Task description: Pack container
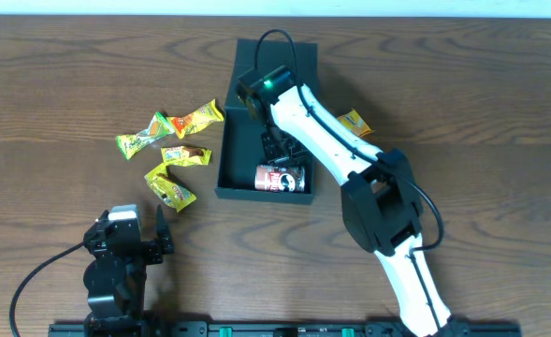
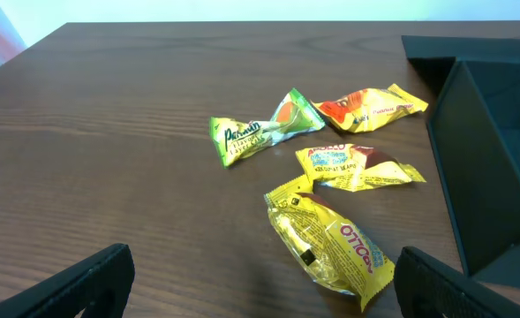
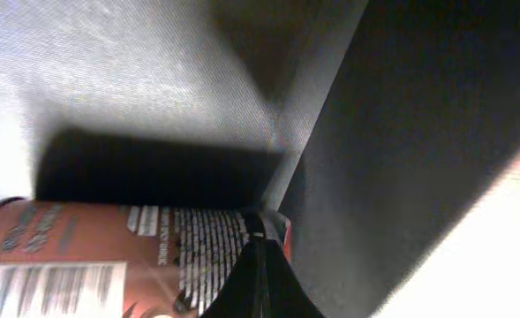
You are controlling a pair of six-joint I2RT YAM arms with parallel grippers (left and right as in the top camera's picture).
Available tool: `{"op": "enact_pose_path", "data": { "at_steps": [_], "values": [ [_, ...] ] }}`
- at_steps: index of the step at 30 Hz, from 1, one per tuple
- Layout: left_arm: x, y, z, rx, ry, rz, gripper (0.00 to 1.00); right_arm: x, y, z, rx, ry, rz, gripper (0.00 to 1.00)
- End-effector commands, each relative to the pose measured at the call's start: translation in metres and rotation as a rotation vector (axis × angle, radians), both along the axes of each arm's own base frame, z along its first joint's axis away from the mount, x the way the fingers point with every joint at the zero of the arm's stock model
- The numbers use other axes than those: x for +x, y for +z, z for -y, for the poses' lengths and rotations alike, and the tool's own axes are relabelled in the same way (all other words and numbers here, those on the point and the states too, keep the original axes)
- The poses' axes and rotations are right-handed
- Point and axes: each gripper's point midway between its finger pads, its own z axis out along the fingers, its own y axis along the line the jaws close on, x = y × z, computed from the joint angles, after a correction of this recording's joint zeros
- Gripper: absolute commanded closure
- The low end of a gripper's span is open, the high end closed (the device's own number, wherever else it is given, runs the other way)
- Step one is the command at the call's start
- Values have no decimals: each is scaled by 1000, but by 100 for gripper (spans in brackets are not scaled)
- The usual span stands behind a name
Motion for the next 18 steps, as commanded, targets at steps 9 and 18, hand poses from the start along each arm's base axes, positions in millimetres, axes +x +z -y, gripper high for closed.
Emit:
{"op": "enact_pose_path", "data": {
  "at_steps": [9,18],
  "values": [
    [-1,-9,-1,-15,12,-17,5,15,66,-70,162,79,210,99],
    [-1,-9,-1,-15,12,-17,5,-17,39,-104,163,161,171,99]
  ]
}}
